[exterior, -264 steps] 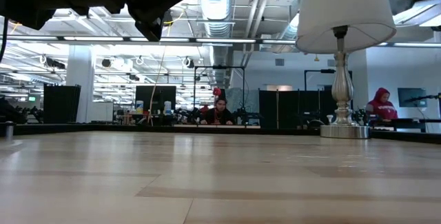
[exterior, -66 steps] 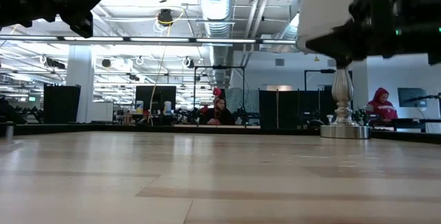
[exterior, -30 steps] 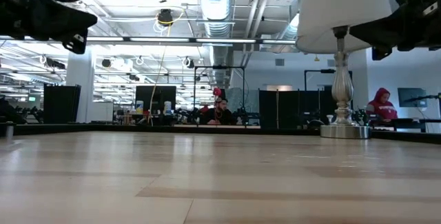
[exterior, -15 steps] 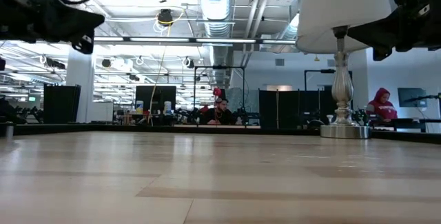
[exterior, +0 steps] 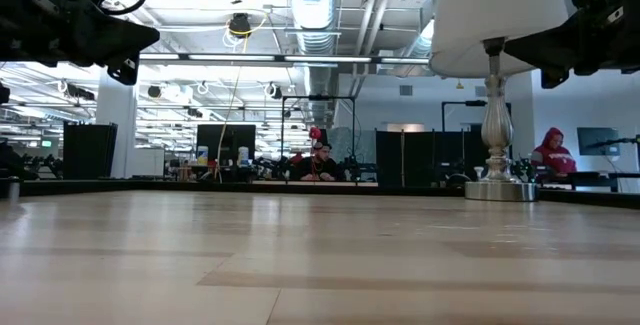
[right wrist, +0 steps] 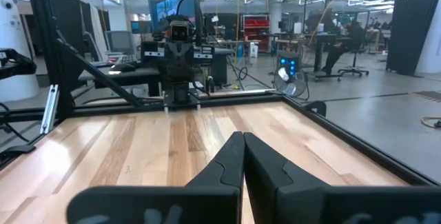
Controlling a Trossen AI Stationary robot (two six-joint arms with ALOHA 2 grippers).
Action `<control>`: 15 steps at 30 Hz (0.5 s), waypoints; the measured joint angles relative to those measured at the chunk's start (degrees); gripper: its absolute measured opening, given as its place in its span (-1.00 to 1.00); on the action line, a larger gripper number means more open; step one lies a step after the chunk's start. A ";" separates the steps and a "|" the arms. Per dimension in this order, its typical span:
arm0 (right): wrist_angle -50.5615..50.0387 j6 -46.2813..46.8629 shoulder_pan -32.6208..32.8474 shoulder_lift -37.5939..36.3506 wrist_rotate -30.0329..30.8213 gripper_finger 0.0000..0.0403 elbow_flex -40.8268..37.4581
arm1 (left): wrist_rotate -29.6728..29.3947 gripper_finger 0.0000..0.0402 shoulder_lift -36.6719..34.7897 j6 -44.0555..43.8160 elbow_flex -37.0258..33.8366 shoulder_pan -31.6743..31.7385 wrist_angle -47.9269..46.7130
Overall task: Pick & Place Makeup Brushes
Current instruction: Return to Home Position
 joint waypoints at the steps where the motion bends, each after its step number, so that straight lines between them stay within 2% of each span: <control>1: 0.00 0.00 0.00 0.00 0.02 -1.00 0.00 | 0.00 -0.95 0.00 0.00 0.00 0.00 0.00; 15: 0.02 0.00 0.00 0.00 -0.04 -1.00 0.00 | 0.00 -0.95 0.02 -0.02 0.02 0.00 0.50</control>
